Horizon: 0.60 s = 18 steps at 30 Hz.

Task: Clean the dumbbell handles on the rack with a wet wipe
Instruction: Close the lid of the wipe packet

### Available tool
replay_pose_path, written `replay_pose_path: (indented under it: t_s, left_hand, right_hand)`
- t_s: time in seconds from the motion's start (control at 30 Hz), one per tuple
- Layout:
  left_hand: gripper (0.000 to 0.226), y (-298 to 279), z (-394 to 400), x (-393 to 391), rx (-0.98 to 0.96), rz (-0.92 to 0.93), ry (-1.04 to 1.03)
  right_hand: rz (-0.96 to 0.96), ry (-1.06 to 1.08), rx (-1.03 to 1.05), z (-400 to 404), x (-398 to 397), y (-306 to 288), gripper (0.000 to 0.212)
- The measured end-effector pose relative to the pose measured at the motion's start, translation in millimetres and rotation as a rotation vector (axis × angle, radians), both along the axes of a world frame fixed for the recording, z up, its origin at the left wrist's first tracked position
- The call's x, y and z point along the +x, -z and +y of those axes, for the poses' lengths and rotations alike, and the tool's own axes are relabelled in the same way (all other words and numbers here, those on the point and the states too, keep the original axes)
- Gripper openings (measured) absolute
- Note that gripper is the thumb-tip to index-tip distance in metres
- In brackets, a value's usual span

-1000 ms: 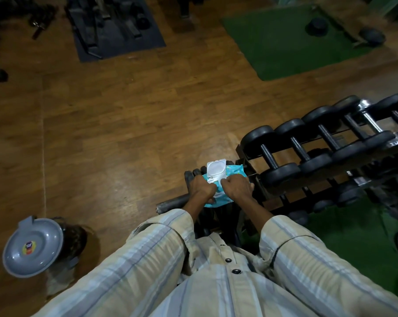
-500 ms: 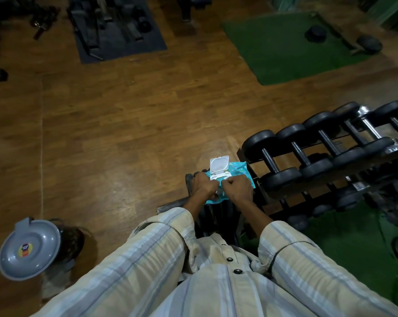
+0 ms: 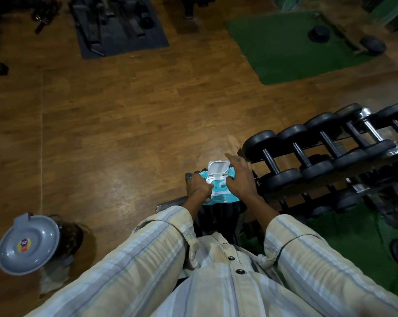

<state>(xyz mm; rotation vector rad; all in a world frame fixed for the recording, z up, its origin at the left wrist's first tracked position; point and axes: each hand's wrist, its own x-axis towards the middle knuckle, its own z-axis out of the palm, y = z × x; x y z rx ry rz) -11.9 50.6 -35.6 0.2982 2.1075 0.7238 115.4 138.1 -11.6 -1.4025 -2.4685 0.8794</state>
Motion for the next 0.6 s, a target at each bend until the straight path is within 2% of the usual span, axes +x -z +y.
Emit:
replay_pose_path:
  t_s: [0.07,0.2,0.27,0.37,0.43,0.53,0.6]
  left_hand:
    - [0.034,-1.0,0.4,0.1,-0.012,0.007,-0.024]
    - [0.031,0.6,1.4,0.0,-0.013,-0.051,-0.135]
    - [0.04,0.8,2.2,0.8,-0.008,-0.08,-0.21]
    - [0.032,1.1,4.9,1.2,0.035,-0.111,-0.284]
    - [0.036,-1.0,3.8,1.7,0.045,-0.124,-0.291]
    - [0.052,-14.9,-1.0,6.0,0.056,-0.117,-0.273]
    - [0.065,-21.2,-3.8,10.3,0.04,-0.056,-0.181]
  right_hand:
    - [0.015,-0.083,0.002,-1.8,2.4,0.0,0.073]
    - [0.087,-0.075,0.132,-16.6,23.1,-5.8,0.054]
    - [0.011,-0.178,0.201,-21.5,34.8,-0.9,0.054]
    - [-0.162,-0.321,0.233,-28.4,44.6,13.6,0.052]
    - [-0.213,-0.337,0.204,-35.4,45.7,18.8,0.056]
    - [-0.241,-0.318,0.162,-42.0,44.7,18.1,0.06]
    - [-0.277,-0.323,0.139,-41.4,43.7,15.2,0.062]
